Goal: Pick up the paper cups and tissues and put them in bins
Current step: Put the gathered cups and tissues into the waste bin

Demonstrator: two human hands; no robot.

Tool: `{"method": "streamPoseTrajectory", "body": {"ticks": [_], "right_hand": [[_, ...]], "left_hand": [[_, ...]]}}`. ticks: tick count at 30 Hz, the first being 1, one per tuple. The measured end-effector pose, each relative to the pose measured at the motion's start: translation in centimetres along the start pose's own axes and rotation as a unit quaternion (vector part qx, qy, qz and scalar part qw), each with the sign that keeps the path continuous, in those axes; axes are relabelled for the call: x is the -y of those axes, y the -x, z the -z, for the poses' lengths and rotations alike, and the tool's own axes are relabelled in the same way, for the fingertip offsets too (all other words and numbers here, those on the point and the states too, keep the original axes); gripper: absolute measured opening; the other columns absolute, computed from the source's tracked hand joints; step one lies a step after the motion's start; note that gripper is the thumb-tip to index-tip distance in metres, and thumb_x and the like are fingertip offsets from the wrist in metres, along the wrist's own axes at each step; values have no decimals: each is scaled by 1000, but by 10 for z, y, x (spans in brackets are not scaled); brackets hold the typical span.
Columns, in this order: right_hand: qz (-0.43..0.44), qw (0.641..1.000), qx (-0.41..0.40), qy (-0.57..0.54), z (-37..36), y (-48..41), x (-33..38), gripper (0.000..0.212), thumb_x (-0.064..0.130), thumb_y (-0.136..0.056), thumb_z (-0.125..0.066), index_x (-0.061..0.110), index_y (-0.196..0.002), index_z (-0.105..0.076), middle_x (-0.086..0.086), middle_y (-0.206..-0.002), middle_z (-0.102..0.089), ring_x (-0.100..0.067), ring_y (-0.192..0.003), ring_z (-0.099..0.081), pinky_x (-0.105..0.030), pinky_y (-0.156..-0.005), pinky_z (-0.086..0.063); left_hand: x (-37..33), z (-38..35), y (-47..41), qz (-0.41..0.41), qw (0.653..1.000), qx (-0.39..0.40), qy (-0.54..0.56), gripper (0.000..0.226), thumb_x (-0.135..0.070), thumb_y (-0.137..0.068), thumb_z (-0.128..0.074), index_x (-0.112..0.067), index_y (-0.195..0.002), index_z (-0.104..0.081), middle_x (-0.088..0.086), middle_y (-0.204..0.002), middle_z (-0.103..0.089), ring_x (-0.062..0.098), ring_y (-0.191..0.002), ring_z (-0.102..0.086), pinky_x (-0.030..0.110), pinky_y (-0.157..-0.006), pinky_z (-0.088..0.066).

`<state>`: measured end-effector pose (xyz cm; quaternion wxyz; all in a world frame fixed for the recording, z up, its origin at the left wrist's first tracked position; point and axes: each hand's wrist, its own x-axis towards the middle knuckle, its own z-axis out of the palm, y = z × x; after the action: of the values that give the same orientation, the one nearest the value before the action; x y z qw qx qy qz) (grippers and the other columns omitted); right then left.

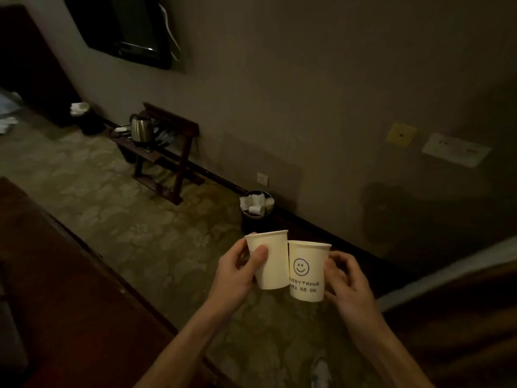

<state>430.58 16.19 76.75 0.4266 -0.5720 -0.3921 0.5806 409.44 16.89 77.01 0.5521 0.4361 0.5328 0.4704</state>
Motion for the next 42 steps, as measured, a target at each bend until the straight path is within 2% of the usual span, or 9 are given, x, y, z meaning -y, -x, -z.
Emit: {"method": "streamPoseTrajectory", "body": {"ticks": [6, 12, 18, 23, 26, 31, 34, 39, 42], "right_hand": [[-31, 997, 43, 54, 1, -102, 23, 16, 42, -95, -48, 40, -108, -57, 8, -112, -65, -8, -95, -67, -24, -68, -54], [-59, 983, 148, 93, 3, -204, 78, 68, 45, -64, -73, 24, -124, -51, 3, -108, -69, -7, -86, -72, -22, -63, -57], [-49, 964, 226, 130, -22, -299, 133, 63, 52, -59, -72, 30, -115, -58, 5, -103, -71, -8, -86, -72, -22, -63, -56], [-27, 949, 277, 150, -58, -369, 153, 69, 62, -55, -73, 28, -114, -63, 9, -97, -74, -8, -90, -71, -23, -68, -57], [-32, 954, 263, 141, -81, -414, 150, 68, 56, -60, -74, 30, -120, -54, 7, -107, -69, -5, -90, -71, -23, -69, -58], [-68, 961, 229, 142, -114, -500, 137, 42, 42, -77, -76, 34, -107, -48, 4, -110, -66, -6, -88, -71, -26, -71, -59], [-103, 964, 190, 153, -126, -540, 134, 45, 40, -80, -75, 28, -113, -47, 3, -112, -65, -11, -91, -71, -28, -75, -59], [-196, 960, 138, 143, -132, -598, 122, 43, 39, -82, -73, 23, -114, -49, -1, -111, -66, -14, -96, -69, -22, -64, -57], [-242, 952, 117, 148, -135, -627, 102, 44, 37, -83, -73, 19, -115, -50, -3, -111, -67, -17, -98, -69, -25, -67, -57]], "left_hand": [[1, -13, -72, 15, 996, -77, 41, 67, -56, -68, -65, -25, -128, -56, -5, -117, -68, 9, -104, -67, 28, -73, -58], [-22, -40, -158, 26, 987, -138, 74, 62, -50, -72, -65, -21, -127, -57, 0, -118, -67, 10, -100, -68, 26, -69, -57], [-50, -35, -226, 39, 966, -215, 139, 56, -52, -74, -65, -21, -121, -61, 2, -112, -72, 19, -102, -69, 40, -79, -60], [-58, -10, -283, 60, 949, -252, 177, 57, -54, -72, -65, -20, -119, -64, 1, -109, -73, 19, -102, -70, 34, -74, -56], [-52, 9, -324, 69, 942, -254, 210, 57, -52, -73, -67, -18, -119, -63, 4, -110, -73, 20, -103, -70, 37, -76, -58], [-30, 46, -412, 104, 936, -251, 223, 65, -57, -68, -75, -18, -119, -64, 4, -114, -72, 22, -111, -66, 49, -93, -53], [-18, 66, -463, 144, 931, -223, 250, 58, -50, -73, -70, -16, -120, -63, 7, -117, -71, 24, -115, -64, 49, -99, -50], [1, 84, -538, 199, 939, -193, 206, 27, -37, -87, -64, -19, -107, -65, -4, -92, -76, 12, -86, -73, 29, -65, -58], [19, 90, -569, 246, 940, -153, 180, 20, -36, -93, -61, -24, -109, -65, 0, -103, -73, 15, -91, -72, 28, -66, -57]]}}
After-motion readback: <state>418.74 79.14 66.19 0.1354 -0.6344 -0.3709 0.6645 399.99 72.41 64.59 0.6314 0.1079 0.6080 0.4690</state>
